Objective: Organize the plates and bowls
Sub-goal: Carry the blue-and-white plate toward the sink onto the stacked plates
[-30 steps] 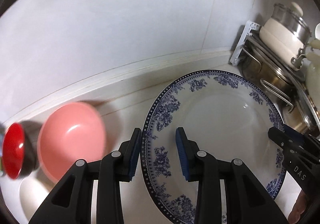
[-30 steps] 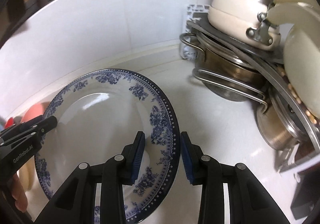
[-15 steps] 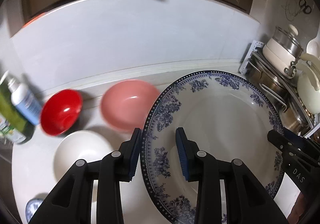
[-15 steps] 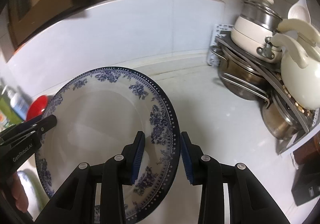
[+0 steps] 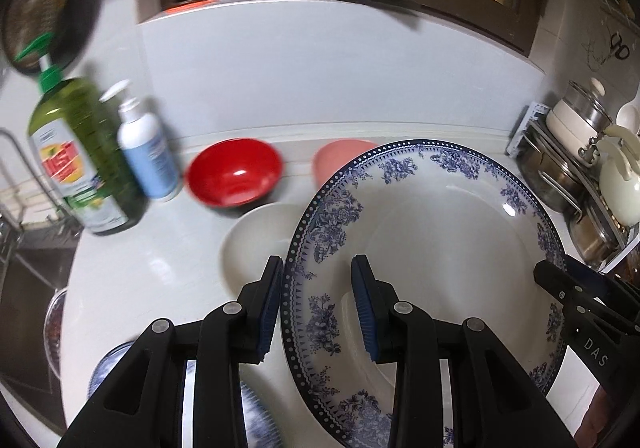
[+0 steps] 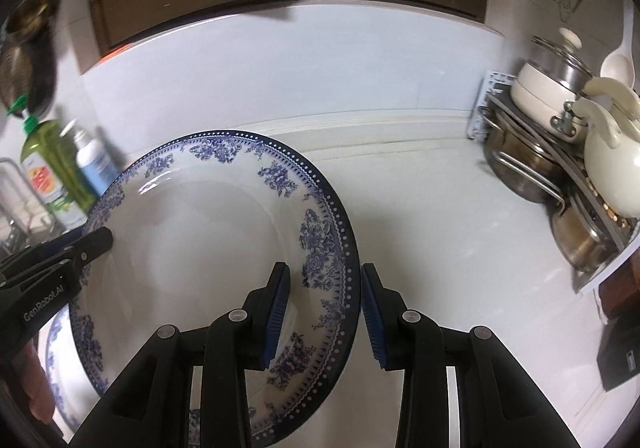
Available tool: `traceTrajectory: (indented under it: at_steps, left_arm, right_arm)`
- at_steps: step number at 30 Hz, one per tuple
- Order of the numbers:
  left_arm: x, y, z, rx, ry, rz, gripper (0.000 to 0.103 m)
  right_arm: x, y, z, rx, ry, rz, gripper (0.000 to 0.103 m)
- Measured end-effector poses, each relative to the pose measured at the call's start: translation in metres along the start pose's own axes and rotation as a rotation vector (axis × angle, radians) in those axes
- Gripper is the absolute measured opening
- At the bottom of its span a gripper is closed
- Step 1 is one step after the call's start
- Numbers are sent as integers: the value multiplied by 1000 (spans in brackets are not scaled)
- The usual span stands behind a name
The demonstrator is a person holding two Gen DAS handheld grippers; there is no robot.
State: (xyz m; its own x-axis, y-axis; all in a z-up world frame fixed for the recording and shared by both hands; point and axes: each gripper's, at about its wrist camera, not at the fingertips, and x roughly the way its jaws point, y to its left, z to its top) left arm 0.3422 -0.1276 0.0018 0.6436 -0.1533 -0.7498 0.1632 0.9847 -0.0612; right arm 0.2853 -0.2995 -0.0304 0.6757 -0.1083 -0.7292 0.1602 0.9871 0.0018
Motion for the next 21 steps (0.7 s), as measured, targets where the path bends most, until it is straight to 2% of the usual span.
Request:
traceTrajectory:
  at_steps: [11, 21]
  left_arm:
    - [-48, 78, -28, -60, -33, 63, 35]
    - [-77, 138, -58, -106, -36, 121, 35]
  right_arm:
    - [-26, 73, -18, -58, -15, 61, 37]
    - [-39, 135, -38, -115, -5, 119, 37]
